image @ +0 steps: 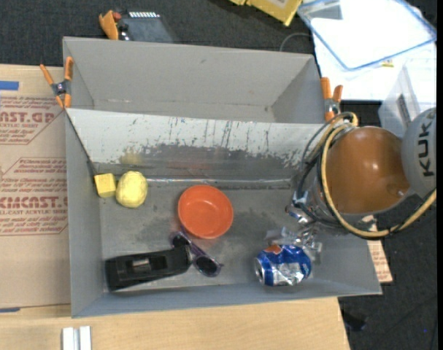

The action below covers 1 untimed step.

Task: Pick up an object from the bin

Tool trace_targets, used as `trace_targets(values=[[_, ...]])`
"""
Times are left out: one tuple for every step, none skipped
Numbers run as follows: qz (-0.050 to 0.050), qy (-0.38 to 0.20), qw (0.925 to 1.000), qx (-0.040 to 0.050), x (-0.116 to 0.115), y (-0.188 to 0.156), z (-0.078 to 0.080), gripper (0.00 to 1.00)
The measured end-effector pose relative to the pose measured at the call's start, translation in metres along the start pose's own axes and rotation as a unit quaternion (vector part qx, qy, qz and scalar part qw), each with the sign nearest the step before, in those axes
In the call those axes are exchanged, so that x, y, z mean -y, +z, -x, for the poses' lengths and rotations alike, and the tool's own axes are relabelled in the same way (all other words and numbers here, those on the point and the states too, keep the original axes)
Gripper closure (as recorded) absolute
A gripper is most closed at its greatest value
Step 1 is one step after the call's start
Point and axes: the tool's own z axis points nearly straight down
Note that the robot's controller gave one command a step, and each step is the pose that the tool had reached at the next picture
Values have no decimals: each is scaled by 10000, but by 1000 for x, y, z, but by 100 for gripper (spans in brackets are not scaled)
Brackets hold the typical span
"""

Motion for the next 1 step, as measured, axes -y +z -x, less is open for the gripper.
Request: trace_targets(values=[[-11,3,10000,8,1,-38,1,100]])
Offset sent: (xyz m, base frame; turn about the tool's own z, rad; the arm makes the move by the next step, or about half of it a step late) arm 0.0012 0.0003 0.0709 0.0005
